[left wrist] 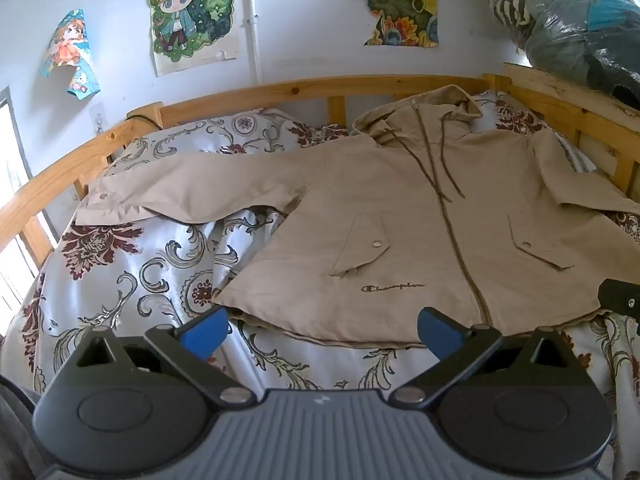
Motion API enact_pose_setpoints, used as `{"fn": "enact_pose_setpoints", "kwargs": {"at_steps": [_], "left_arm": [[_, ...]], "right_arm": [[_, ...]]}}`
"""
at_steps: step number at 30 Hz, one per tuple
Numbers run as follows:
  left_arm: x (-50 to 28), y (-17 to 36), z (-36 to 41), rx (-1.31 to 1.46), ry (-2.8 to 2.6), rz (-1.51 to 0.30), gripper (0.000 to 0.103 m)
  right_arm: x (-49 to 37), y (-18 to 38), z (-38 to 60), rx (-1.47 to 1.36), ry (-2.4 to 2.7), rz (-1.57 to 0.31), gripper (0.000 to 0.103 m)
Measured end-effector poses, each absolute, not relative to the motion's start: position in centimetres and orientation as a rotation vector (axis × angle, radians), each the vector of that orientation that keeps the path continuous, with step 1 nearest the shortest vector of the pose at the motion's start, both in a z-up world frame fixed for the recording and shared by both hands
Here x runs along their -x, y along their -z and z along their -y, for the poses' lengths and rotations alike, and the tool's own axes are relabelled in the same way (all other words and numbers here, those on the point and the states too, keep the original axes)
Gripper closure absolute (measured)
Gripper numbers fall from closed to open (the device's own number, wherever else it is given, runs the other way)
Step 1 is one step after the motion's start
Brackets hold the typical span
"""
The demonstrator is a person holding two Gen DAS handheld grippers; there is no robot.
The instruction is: Fold large clothes
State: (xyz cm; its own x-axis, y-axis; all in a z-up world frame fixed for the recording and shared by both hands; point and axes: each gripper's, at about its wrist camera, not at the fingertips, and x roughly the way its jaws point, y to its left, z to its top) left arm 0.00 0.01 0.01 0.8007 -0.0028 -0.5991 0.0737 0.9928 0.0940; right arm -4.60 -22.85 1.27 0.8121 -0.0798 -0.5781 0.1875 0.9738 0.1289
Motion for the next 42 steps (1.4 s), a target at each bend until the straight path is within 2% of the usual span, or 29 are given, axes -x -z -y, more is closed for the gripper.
{"fn": "enact_pose_setpoints", "kwargs": {"at_steps": [42], "left_arm": [[-0.35, 0.66, -0.62, -0.106, 0.020, -0.658, 0.001]], "right_arm": [[4.83, -1.43, 23.18, -0.205, 0.146, -0.608, 0.001]]}}
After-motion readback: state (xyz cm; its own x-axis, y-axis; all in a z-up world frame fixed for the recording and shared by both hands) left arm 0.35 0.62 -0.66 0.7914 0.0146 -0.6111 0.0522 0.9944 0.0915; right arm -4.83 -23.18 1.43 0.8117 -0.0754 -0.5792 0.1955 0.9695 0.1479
